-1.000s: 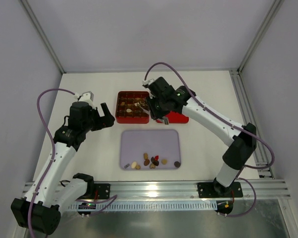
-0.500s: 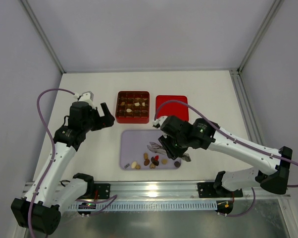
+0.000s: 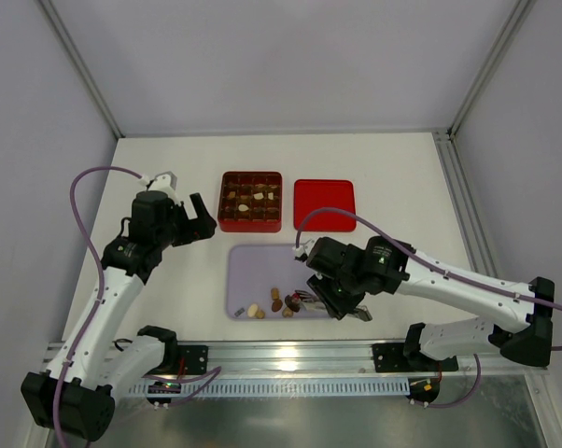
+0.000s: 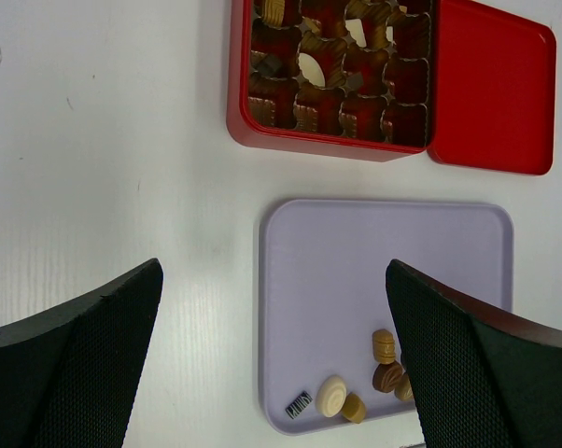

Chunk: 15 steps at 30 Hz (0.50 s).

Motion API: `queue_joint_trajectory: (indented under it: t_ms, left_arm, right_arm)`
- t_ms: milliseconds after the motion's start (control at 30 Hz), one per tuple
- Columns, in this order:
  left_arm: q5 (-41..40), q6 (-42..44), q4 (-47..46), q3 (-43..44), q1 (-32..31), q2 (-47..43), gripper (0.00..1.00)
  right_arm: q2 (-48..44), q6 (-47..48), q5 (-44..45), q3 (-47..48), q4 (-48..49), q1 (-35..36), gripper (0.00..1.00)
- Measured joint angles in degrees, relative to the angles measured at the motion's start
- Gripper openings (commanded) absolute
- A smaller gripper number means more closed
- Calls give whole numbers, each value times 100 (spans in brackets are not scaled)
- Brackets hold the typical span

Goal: Pack the chocolate

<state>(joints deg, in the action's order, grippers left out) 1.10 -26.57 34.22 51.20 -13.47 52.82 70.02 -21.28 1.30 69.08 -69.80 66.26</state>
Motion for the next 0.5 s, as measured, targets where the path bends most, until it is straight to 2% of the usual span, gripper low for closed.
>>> queue_joint_trajectory:
  t_ms: [500]
  left_arm:
    - [0, 0, 0, 0, 0, 7, 100]
  right_arm:
    - [44, -13, -20, -87, 42, 17, 41]
